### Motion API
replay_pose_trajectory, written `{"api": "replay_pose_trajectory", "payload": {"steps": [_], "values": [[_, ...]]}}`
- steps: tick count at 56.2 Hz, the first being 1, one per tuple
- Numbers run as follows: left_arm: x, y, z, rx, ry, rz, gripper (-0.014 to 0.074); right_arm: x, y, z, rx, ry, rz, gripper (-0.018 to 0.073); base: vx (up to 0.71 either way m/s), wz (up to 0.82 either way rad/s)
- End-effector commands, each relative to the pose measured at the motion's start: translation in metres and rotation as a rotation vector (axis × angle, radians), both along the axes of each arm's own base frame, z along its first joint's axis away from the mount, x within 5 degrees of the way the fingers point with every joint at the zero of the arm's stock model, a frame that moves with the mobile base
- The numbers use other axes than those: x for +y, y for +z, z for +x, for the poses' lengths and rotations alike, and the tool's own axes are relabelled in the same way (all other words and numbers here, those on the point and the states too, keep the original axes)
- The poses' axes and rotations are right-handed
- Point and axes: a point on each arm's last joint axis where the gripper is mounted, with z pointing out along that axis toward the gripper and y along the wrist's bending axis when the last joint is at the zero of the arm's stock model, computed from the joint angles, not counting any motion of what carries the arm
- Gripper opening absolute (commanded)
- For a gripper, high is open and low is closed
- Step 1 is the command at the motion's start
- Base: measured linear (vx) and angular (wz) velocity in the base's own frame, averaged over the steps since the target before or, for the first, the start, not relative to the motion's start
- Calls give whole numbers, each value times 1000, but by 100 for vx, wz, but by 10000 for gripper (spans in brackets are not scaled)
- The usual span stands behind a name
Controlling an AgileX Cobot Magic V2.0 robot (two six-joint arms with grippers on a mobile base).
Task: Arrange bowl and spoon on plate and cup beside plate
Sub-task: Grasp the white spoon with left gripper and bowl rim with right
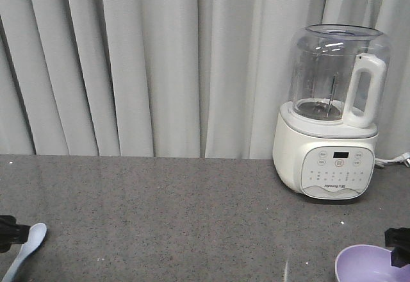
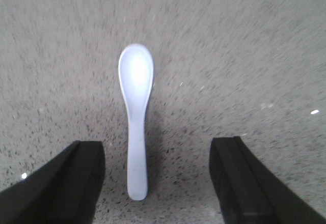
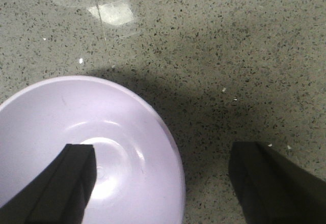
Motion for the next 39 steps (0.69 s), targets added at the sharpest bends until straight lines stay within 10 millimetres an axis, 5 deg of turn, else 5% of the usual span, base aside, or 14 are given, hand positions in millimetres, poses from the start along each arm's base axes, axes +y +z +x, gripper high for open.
{"api": "replay_pose_trajectory", "payload": {"steps": [1,29,39], "values": [[2,8,21,27,7,-1,559,-3,21,3,-113,2,-29,574,0,0],[4,-56,68,221,-2,36,555,-3,21,3,-119,5,-36,574,0,0],[4,-66,74,227,-1,36,464,-3,21,3,-119,5,-36,574,0,0]]}}
